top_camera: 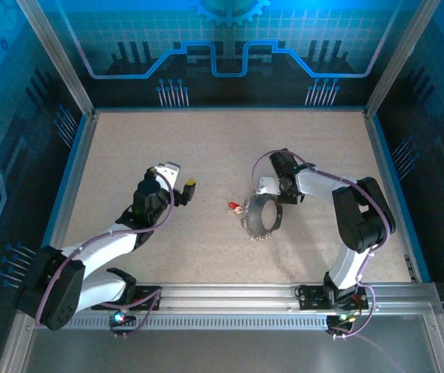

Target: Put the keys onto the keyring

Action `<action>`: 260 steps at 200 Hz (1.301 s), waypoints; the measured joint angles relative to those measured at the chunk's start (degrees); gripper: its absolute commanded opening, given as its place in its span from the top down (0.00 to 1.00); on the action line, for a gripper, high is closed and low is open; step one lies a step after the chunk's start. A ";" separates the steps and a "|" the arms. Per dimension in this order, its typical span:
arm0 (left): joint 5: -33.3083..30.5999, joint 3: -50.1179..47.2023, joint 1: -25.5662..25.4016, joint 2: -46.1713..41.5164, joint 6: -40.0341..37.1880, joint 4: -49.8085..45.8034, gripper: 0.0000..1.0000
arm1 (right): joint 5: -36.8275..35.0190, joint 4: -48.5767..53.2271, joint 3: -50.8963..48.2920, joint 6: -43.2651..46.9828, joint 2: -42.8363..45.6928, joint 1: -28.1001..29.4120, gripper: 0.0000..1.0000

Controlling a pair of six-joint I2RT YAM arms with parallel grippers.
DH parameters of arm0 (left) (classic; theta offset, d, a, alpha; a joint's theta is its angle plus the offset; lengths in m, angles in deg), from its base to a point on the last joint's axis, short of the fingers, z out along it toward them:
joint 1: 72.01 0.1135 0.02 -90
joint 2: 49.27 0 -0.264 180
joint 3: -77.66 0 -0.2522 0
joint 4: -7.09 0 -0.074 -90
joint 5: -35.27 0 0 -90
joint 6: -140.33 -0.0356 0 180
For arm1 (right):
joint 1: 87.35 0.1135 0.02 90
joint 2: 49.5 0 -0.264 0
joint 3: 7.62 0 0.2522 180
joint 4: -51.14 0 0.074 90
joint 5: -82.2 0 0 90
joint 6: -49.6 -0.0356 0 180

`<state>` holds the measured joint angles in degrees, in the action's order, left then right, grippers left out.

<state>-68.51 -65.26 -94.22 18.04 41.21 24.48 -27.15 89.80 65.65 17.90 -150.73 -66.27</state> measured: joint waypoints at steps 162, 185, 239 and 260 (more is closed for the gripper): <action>-4.33 0.00 1.81 0.57 -1.49 -1.33 0.01 | -3.96 -3.19 0.39 -8.52 1.99 -3.93 0.68; -4.66 0.00 2.73 0.57 -1.49 -1.33 0.01 | -1.40 -5.86 -1.55 -13.16 7.89 -5.09 0.06; -5.25 -0.35 6.16 2.91 -1.29 1.68 0.01 | 17.03 -23.65 -16.94 -31.36 30.73 -14.82 0.00; -4.44 -1.11 6.88 4.92 -1.27 3.91 0.01 | 19.02 -34.03 -25.31 -39.12 36.26 -16.33 0.00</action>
<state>-72.95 -66.38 -87.34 22.96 39.94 28.40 -8.14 55.77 40.34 -21.22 -114.47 -82.60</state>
